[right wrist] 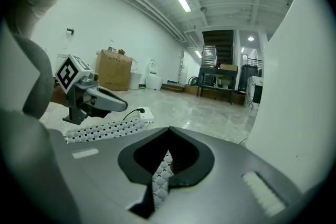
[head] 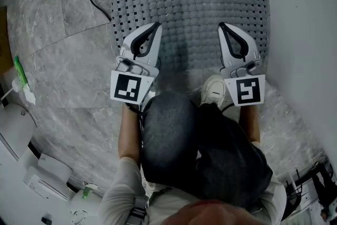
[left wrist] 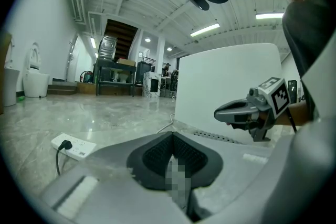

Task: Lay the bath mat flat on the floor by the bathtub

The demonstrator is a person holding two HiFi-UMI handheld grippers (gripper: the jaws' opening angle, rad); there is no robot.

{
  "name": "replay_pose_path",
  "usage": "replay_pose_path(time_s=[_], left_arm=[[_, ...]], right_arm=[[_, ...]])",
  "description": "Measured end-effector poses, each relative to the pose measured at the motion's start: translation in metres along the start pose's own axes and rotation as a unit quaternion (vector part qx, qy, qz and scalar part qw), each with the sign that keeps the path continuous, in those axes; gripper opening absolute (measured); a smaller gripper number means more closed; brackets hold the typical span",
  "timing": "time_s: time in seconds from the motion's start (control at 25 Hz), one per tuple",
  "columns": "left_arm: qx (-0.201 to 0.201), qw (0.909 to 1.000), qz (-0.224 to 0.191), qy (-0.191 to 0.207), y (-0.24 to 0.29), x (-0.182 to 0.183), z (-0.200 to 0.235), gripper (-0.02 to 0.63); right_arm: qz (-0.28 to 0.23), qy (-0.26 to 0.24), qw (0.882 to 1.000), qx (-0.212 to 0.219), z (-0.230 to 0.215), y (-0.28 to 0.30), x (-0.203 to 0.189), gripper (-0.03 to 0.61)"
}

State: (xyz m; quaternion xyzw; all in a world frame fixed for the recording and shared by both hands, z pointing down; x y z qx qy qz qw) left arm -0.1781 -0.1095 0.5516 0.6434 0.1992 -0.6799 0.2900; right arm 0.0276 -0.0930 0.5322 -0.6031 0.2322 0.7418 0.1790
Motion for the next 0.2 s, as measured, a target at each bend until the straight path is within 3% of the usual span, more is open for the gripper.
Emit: replay_pose_path(time_s=[0.2], left_arm=[[-0.003, 1.0000, 0.001, 0.000, -0.0032, -0.0006, -0.0051, 0.003]], right_arm=[[0.002, -0.005, 1.000, 0.003, 0.0034, -0.0040, 0.0009, 0.001]])
Point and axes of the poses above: the fingertips, and each gripper's own axes: y forward along the fingers, z to its left, x out of its top, the point moved 6 cm from there along -y, backward along the fingers, and after that the axes turned 12 degrees about -z, right-handed, at the moved point
